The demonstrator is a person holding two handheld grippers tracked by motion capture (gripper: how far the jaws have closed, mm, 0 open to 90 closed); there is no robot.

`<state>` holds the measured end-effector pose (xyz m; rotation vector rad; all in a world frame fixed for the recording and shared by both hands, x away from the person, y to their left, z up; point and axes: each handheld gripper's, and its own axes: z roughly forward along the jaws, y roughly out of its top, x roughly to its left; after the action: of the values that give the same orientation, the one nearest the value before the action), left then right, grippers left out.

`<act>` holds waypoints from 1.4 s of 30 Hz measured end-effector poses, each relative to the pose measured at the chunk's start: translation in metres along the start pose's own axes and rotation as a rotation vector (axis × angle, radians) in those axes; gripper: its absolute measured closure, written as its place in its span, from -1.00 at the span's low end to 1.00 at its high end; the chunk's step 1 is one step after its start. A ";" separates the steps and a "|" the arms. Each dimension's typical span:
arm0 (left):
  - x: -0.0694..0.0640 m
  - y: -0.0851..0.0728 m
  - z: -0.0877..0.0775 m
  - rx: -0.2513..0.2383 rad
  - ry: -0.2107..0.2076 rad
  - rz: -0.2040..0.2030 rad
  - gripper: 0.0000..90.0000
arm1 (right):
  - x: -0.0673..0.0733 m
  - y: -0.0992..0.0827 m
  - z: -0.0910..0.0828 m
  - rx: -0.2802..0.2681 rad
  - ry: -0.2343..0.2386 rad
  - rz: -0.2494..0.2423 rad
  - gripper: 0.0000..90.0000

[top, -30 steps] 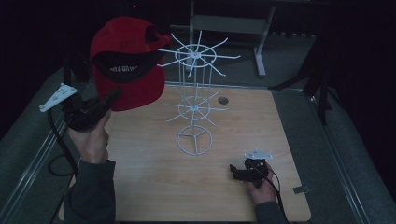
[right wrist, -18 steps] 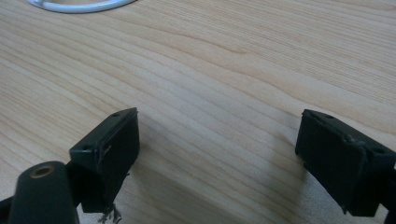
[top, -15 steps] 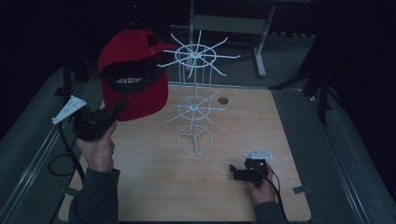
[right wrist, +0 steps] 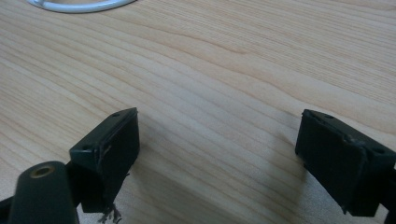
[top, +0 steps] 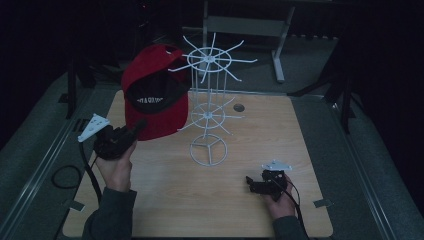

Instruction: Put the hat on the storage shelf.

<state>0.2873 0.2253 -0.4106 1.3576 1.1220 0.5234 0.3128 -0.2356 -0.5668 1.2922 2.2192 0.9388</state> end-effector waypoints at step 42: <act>0.012 -0.017 0.003 0.092 0.089 0.005 -0.36 | 0.000 0.000 0.000 -0.002 -0.001 0.002 -0.70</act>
<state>0.2902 0.2303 -0.4306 1.4280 1.2277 0.5462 0.3126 -0.2354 -0.5670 1.2945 2.2163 0.9406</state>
